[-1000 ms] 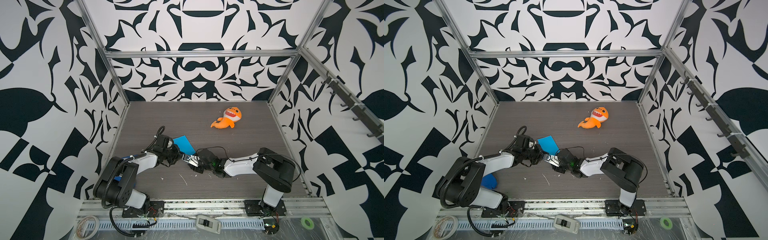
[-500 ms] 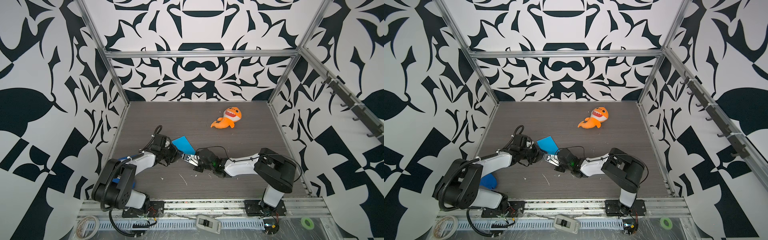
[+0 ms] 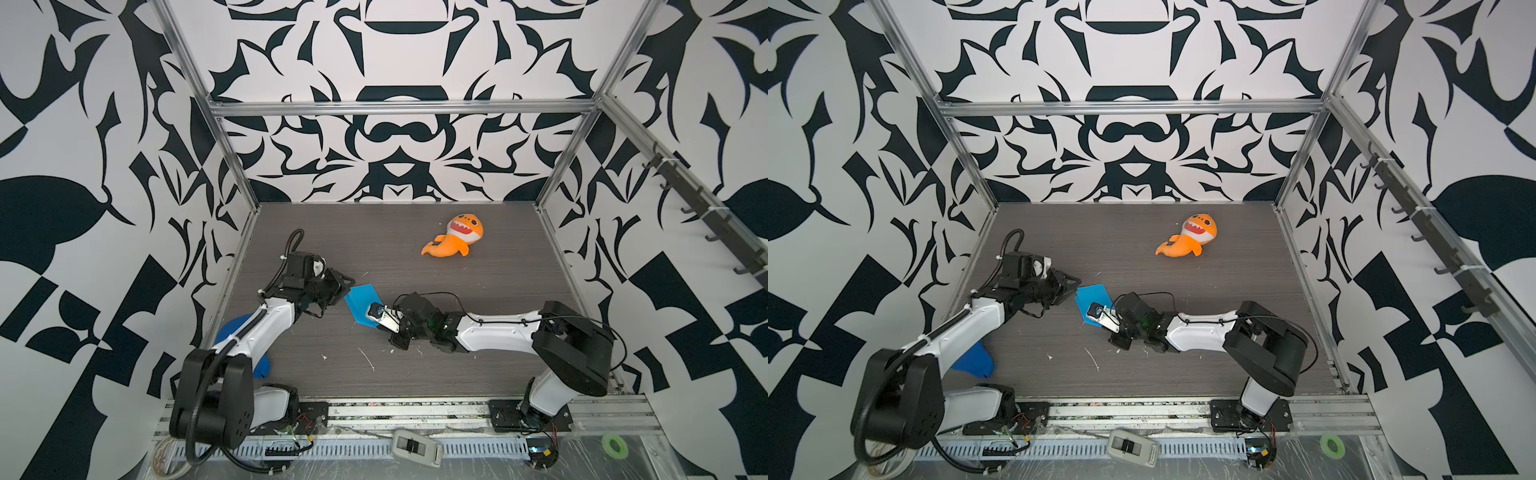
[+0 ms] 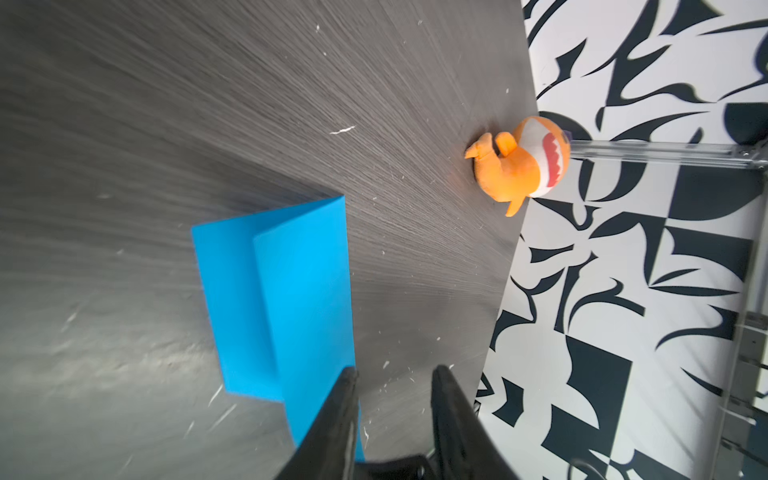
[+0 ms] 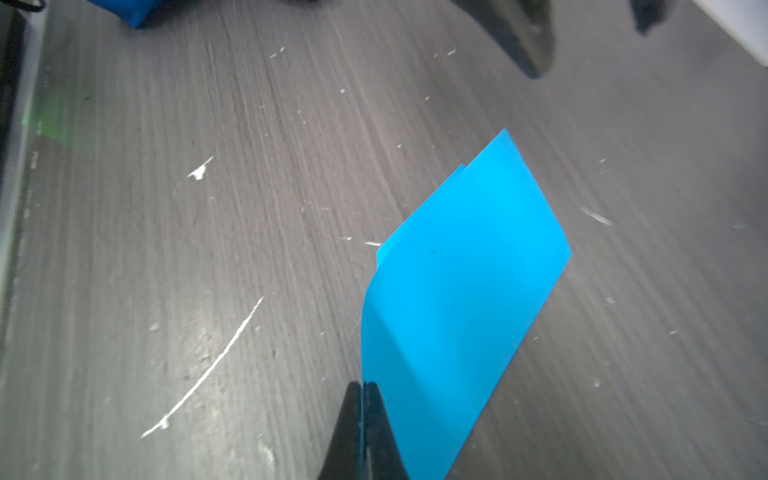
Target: Fold a paper plane with a square sheet of paper (pick it up from the middle)
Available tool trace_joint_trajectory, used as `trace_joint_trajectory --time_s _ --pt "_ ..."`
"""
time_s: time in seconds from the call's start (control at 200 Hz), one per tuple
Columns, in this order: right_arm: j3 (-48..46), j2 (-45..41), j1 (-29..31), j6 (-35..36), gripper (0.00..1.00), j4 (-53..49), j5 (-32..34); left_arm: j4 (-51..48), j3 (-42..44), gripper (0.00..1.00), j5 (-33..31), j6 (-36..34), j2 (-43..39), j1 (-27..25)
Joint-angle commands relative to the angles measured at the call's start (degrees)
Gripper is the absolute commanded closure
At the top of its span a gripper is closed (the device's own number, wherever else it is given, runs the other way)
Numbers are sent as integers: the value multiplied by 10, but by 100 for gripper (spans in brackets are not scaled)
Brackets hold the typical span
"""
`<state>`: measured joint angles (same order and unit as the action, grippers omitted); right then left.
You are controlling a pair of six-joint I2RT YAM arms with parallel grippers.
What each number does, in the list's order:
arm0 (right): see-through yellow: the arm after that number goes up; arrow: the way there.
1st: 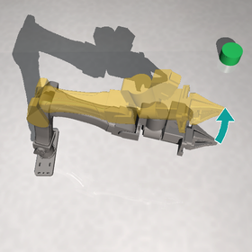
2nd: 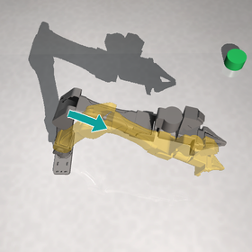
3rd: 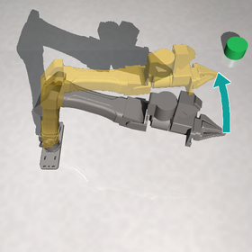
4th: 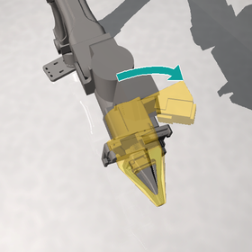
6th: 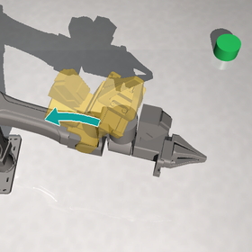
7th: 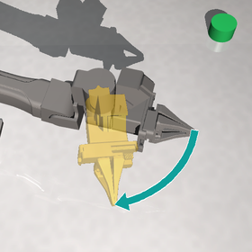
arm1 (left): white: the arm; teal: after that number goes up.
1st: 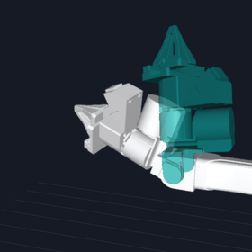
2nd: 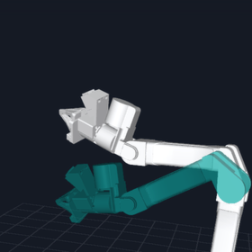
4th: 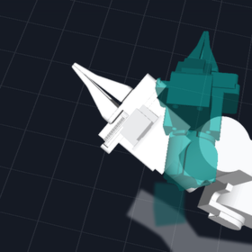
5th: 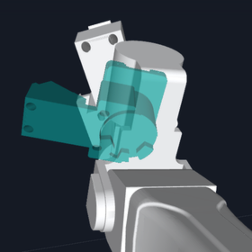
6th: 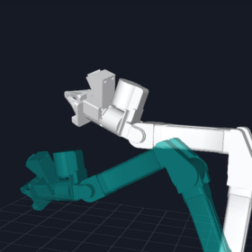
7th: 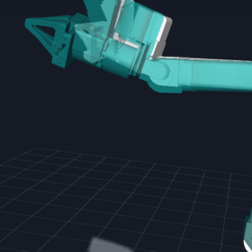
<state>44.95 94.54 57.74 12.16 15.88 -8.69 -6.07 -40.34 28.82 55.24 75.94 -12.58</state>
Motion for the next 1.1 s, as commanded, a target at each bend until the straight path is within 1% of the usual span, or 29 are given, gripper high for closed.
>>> trace_joint_trajectory --time_s 0.0,0.06,0.175,0.32,0.425,0.835,1.095 --pt "24 -6 1 -40 99 -14 -40 14 -22 73 13 -22 60 -24" --pt "25 2 0 -47 99 -10 -50 14 -33 77 13 -26 93 -37" --pt "31 16 -7 -65 100 -5 -76 13 -46 81 9 -35 144 -50" --pt "35 31 -21 -87 100 4 -110 2 -63 84 9 -53 188 -62" --pt "38 39 -32 -100 100 8 -133 -23 -79 87 -6 -70 216 -73" --pt "51 59 -60 -134 100 14 -168 -83 -104 91 -60 -99 271 -89" --pt "81 85 -86 -166 100 -14 -149 -98 -100 92 -72 -112 278 -94"
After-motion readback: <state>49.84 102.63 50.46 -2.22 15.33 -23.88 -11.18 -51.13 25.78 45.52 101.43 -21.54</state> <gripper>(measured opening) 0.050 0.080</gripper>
